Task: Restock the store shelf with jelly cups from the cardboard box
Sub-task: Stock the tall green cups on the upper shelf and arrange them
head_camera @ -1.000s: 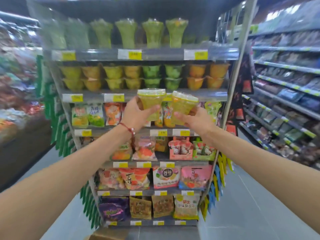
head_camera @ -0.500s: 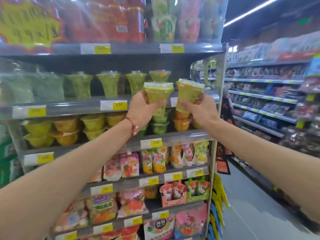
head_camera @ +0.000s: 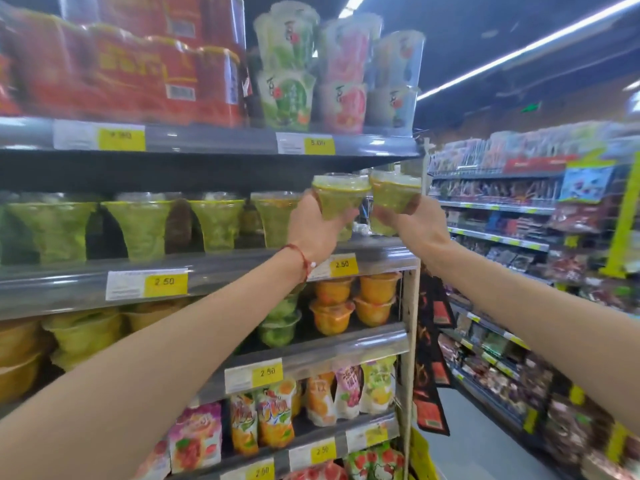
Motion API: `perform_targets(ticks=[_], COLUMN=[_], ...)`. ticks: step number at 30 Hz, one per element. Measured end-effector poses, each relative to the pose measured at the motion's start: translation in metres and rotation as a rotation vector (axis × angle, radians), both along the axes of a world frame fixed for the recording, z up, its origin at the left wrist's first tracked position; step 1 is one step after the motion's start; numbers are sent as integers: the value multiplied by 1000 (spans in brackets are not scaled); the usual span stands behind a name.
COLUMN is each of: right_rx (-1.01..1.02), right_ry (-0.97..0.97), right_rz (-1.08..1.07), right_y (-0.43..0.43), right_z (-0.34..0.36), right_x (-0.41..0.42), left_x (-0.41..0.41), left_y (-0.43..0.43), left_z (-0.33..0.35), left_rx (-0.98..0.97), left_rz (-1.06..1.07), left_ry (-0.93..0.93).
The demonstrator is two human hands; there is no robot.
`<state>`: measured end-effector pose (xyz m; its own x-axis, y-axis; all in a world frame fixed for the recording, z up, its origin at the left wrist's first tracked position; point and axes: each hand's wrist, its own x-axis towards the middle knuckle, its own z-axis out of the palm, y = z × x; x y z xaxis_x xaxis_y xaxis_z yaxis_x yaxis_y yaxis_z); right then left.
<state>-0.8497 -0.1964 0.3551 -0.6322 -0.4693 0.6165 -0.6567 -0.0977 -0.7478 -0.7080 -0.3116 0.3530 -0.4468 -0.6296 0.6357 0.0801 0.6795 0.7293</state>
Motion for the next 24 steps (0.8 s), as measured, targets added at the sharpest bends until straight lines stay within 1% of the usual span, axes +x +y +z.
perform_targets(ticks=[9,13,16,21,24], right_rx=[112,173,207,262,283], right_ry=[-13,-37,-9,-3,29], right_rz=[-16,-41,-80,-146,-189], right_y=[-19,-32,-40,-43,-44], right_z=[-2,-12,-18,-16,-18], right_x=[-49,-61,-64,-63,-58], left_x=[-43,-46,-47,-48,-46], left_y=[-16,-16,-17,-17,-16], left_z=[3,-2,-6,-2,-2], left_rx=[-79,-161,-199,-204,-188], left_rz=[161,299,398,412,409], left_ry=[-117,-272,-354,-465,-500])
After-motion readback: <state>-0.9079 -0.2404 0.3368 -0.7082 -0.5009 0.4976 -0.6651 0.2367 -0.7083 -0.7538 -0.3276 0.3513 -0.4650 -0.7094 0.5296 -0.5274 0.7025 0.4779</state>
